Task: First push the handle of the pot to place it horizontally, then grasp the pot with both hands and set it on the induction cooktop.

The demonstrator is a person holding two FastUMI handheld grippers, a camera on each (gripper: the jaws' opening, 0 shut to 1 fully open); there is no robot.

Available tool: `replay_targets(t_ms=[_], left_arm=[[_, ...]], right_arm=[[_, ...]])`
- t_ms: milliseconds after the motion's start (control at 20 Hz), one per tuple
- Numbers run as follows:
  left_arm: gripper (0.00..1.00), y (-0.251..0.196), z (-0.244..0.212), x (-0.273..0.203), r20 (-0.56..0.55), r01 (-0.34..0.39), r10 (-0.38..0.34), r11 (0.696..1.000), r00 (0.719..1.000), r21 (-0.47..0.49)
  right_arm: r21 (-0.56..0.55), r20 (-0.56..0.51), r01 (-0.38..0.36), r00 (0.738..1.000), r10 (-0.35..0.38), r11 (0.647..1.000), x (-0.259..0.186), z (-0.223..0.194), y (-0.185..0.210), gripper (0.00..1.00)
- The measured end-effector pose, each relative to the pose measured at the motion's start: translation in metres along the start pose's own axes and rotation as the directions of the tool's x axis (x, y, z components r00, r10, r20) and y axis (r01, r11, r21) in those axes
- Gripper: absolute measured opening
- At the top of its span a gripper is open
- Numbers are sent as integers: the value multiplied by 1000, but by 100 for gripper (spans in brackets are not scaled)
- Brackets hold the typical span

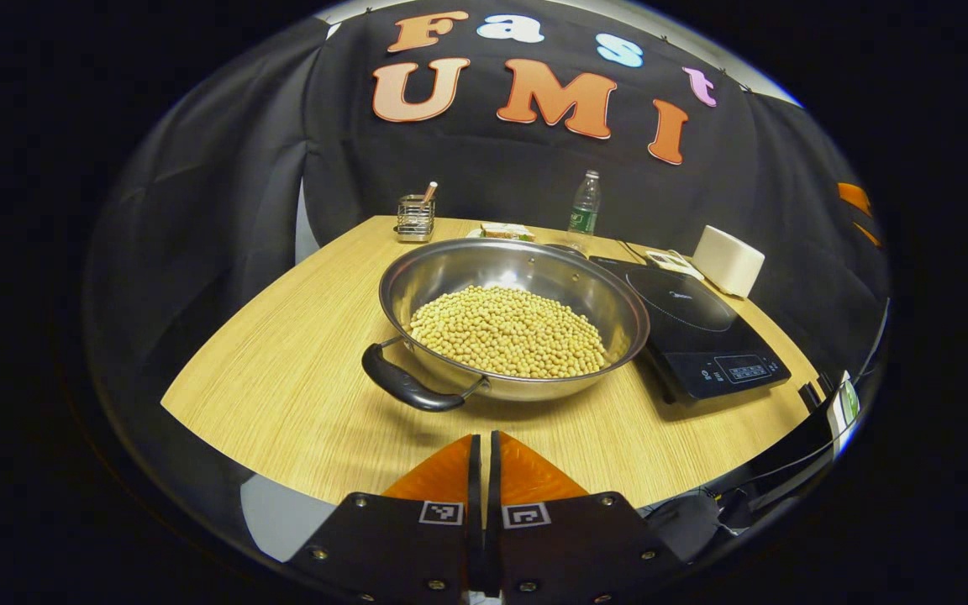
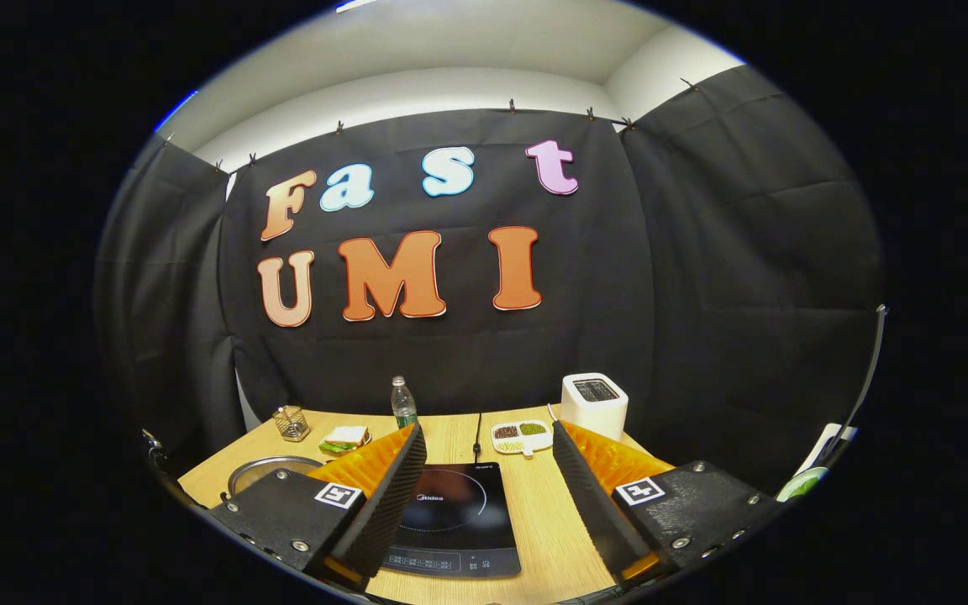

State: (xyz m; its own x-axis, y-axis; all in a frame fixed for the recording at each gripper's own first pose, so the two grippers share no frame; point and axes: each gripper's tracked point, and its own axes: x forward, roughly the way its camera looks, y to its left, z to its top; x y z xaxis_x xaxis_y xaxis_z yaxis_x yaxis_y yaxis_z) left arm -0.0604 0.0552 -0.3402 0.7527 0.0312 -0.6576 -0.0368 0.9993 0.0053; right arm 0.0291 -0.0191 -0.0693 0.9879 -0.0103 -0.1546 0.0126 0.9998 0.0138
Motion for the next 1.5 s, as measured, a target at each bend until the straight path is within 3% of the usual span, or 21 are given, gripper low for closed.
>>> replay_targets(t_ms=[500, 1500], left_arm=[[2, 24, 15, 12, 18, -57, 57, 998, 998, 1], [3, 48, 22, 22, 15, -75, 75, 997, 997, -8]], right_arm=[[6, -22, 9, 1000, -9, 1000, 12, -11, -5, 94], [-34, 18, 14, 1000, -14, 999, 8, 0, 2, 94]])
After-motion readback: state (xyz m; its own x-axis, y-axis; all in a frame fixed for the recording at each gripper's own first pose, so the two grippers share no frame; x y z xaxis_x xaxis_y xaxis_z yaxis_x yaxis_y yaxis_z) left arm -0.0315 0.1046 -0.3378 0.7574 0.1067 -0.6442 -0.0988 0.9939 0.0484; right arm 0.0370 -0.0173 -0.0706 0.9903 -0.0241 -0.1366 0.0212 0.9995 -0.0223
